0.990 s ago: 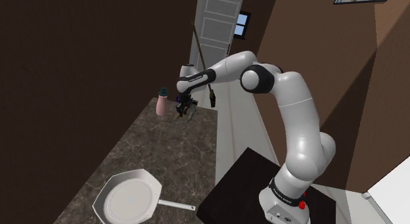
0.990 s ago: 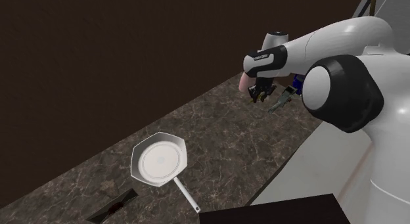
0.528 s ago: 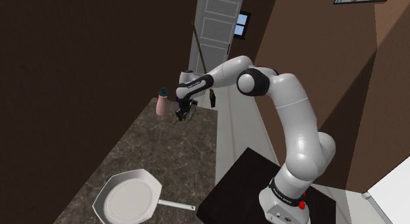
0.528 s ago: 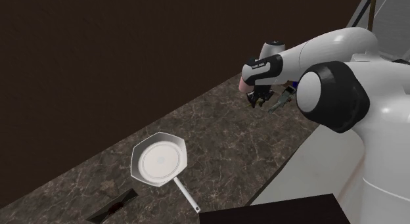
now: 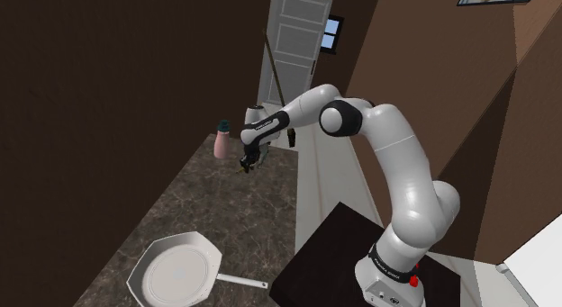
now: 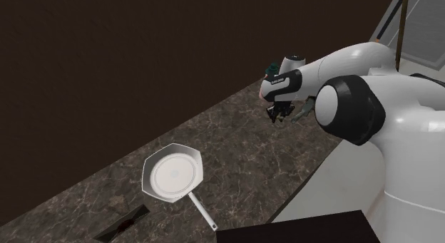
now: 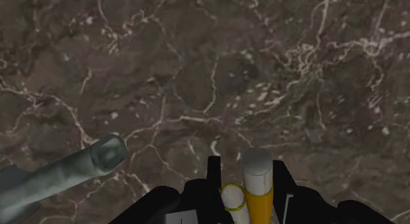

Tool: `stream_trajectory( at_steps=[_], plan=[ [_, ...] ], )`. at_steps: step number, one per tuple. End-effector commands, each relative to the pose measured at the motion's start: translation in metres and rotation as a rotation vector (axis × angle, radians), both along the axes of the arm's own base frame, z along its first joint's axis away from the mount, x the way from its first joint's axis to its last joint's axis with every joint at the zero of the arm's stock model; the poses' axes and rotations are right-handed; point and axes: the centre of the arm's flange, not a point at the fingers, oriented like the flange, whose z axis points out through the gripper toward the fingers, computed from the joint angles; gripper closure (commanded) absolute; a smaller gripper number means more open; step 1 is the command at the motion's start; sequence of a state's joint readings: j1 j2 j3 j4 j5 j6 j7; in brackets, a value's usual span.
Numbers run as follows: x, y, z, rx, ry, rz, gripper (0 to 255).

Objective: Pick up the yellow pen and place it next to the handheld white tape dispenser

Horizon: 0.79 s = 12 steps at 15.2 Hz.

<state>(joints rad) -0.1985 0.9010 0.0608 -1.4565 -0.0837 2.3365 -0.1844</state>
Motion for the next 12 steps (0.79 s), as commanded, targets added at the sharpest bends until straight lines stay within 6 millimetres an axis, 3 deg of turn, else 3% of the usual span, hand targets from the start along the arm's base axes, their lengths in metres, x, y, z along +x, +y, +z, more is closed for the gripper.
stream_trajectory(
  at_steps=[1, 6, 12],
  plan=[
    [0.000, 0.001, -0.010, 0.000, 0.000, 0.000, 255],
    [0.000, 0.001, -0.036, 0.000, 0.000, 0.000, 255],
    [0.000, 0.001, -0.036, 0.000, 0.000, 0.000, 255]
  ],
)
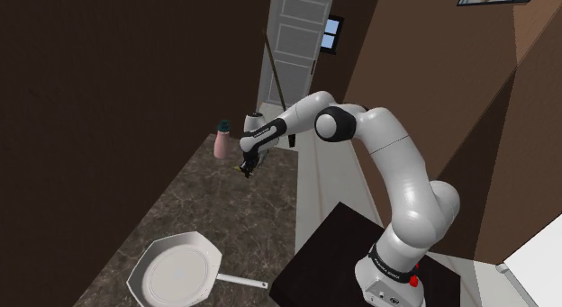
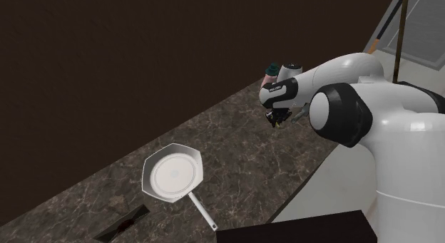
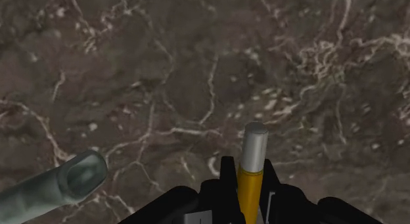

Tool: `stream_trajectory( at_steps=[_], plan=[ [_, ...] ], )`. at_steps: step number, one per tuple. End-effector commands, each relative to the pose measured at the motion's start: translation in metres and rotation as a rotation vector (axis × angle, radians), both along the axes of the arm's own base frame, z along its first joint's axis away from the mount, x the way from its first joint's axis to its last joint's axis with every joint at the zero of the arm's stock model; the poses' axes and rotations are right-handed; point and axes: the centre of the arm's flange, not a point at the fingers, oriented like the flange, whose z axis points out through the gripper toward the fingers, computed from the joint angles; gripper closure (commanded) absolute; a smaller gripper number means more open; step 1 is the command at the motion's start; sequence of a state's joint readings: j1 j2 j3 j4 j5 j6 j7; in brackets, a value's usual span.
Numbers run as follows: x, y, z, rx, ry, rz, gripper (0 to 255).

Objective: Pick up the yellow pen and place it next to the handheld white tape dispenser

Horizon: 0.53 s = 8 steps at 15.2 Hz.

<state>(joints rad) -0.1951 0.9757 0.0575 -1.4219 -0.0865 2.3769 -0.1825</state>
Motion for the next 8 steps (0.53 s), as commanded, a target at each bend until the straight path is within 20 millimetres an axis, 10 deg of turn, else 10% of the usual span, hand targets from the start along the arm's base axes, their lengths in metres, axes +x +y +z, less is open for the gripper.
stream_trajectory(
  at_steps=[1, 2, 3, 8],
  plan=[
    [0.0000, 0.0000, 0.0000, 0.000, 0.000, 0.000, 255],
    [0.0000, 0.0000, 0.0000, 0.000, 0.000, 0.000, 255],
    [0.0000, 0.0000, 0.0000, 0.000, 0.000, 0.000, 0],
    [0.0000, 0.0000, 0.0000, 0.000, 0.000, 0.000, 0]
  ],
)
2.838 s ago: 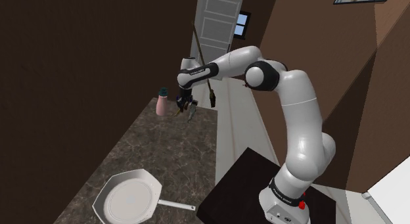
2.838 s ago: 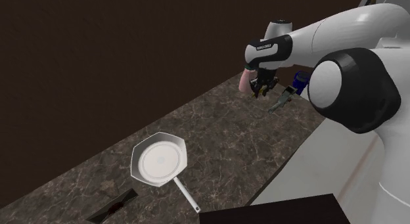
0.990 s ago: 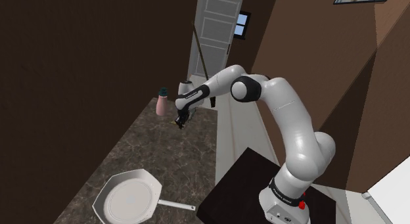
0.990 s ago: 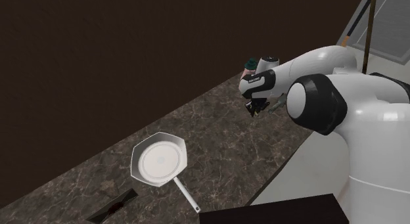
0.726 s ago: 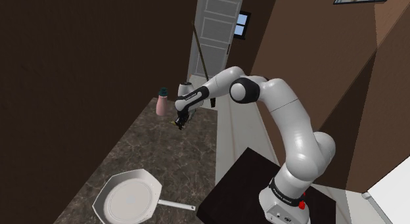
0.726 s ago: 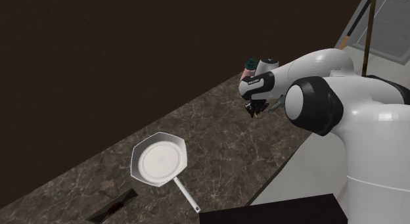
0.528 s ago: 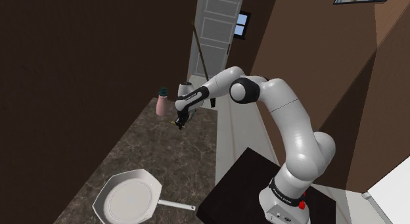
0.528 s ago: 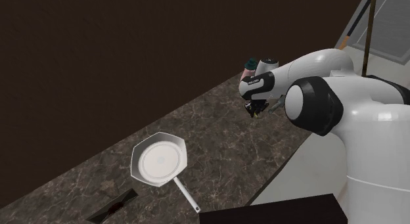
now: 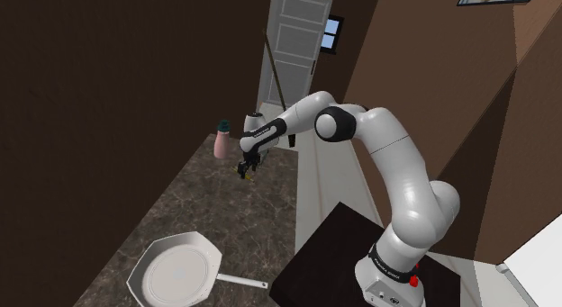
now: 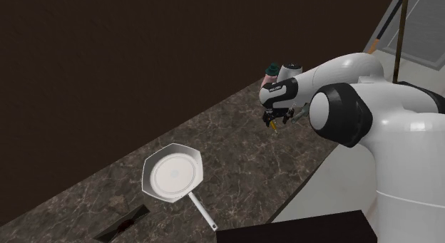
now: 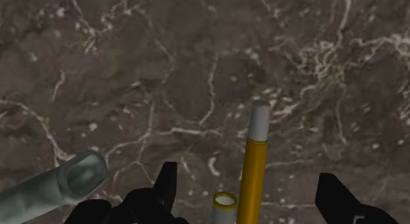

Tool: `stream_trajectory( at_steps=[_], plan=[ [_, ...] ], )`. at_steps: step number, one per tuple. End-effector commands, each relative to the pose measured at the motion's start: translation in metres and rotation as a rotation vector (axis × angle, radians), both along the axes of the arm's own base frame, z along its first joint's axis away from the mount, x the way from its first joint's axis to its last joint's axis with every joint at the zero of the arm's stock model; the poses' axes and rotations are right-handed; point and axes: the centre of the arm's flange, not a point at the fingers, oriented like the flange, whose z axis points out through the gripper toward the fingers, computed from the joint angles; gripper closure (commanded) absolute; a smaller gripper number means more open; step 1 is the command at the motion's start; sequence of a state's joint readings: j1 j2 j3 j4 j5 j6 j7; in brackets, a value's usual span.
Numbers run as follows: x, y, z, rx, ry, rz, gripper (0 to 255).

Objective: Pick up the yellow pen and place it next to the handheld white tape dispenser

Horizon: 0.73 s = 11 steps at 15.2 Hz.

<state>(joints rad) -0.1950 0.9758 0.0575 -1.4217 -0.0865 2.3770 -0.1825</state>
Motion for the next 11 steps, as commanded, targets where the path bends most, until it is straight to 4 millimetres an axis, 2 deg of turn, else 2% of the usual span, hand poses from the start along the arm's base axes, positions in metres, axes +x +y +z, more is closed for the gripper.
stream_trajectory(
  at_steps=[1, 4, 11],
  plan=[
    [0.000, 0.000, 0.013, 0.000, 0.000, 0.000, 0],
    [0.001, 0.000, 0.050, 0.000, 0.000, 0.000, 0],
    [0.001, 0.000, 0.050, 0.000, 0.000, 0.000, 0]
  ],
)
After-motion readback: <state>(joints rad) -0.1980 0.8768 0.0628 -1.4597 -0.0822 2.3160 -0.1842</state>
